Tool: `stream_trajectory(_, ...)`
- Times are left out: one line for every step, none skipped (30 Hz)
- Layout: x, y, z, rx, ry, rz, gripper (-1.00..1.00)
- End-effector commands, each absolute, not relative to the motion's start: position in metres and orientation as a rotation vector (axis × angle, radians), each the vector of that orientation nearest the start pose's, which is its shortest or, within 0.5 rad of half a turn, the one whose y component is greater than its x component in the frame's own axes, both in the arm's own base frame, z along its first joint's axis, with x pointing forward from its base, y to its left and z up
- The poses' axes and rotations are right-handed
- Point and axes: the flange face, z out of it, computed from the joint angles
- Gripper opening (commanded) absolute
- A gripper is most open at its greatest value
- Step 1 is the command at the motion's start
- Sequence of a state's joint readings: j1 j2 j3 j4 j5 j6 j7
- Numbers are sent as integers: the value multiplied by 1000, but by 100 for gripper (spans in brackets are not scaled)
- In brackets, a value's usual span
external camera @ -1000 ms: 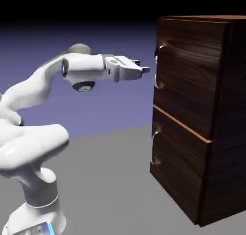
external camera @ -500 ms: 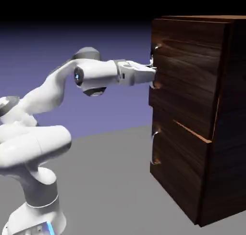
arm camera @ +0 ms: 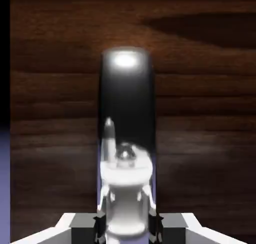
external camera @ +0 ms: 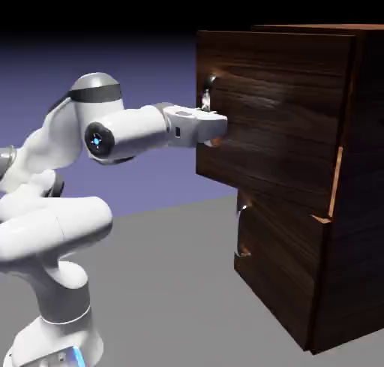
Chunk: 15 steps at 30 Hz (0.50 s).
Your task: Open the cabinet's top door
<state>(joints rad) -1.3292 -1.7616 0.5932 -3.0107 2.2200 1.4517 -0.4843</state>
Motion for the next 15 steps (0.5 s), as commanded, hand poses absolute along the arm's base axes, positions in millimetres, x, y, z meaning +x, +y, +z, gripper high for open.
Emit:
stream_trajectory(251,-23,544,-1756,294,-1450,-100)
stream_trajectory(249,-27,544,-1755,281,-1439,-100)
stream_trajectory(245,-32,544,-1753,265,-1427,-100)
stream_trajectory(241,-37,544,-1751,247,-1412,-100)
stream_trajectory(238,-43,544,-1749,228,-1398,-100)
stream_trajectory(234,-48,544,-1746,209,-1383,-100)
stream_trajectory(231,-54,544,-1744,191,-1368,-100)
stream_trajectory(227,-60,544,-1741,173,-1353,-100)
stream_trajectory(224,-65,544,-1739,155,-1339,-100)
stream_trajectory(221,-71,544,-1736,138,-1325,-100)
stream_trajectory(218,-76,544,-1733,121,-1311,-100)
stream_trajectory(216,-82,544,-1731,105,-1298,-100)
stream_trajectory(213,-87,544,-1728,89,-1285,-100)
stream_trajectory(211,-92,544,-1725,74,-1272,-100)
stream_trajectory(209,-97,544,-1722,58,-1259,-100)
